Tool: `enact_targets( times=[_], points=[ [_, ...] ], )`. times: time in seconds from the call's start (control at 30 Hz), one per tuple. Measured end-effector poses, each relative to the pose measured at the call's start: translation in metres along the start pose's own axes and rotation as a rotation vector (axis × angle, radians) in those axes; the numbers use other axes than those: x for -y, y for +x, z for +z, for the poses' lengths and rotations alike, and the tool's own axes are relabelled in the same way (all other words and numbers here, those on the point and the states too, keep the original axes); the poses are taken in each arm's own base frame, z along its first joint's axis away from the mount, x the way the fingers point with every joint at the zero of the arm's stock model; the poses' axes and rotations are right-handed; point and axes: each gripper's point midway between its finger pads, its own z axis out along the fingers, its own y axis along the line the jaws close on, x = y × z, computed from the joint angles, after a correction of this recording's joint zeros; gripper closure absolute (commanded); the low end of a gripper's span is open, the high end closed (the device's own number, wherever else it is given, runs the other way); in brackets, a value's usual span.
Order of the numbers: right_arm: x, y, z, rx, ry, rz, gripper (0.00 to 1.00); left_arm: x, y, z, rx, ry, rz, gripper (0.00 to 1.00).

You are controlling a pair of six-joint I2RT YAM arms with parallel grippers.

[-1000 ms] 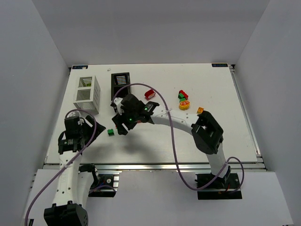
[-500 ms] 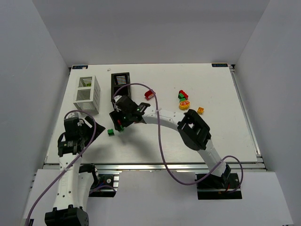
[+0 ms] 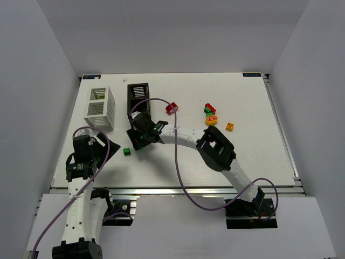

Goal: Sort the legos into containers by color

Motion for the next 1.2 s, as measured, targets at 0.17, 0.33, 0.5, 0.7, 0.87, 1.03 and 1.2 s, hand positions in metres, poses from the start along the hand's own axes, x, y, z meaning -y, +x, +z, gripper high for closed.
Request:
enact_targets(
  times=[0.17,0.33,0.5,0.7,0.87,1.03,1.2],
  points=[
    [-0.003,0.003,0.003,-0.001,0.000,-0.003,0.42,0.000,0.000,0.000,0.000,-0.001,0.000,0.13],
    [-0.003,0.006,0.005,-0.001,0.002,-0.005,0.57,0.000,0.000,0.000,0.000,-0.001,0.000,0.13],
    [-0.004,0.002,0.005,0.014,-0.005,-0.021,0.73,-0.001,0.000,0.001,-0.002,-0.004,-0.003,0.13],
    [-0.003,0.014,-0.008,-0.015,-0.039,-0.074,0.90,-0.003,-0.002,0.001,0.005,-0.011,-0.013,0.13],
    [-0.003,0.027,-0.043,-0.034,-0.142,-0.166,1.00,-0.006,-0.005,0.001,0.010,-0.018,-0.028,0.13],
    [-0.021,0.015,-0.105,0.051,-0.403,-0.385,1.00,-0.008,-0.007,0.001,0.014,-0.020,-0.039,0.13],
    [-0.028,-0.023,-0.153,0.216,-0.536,-0.579,1.00,-0.008,-0.008,0.001,0.013,-0.014,-0.042,0.13]
  ],
)
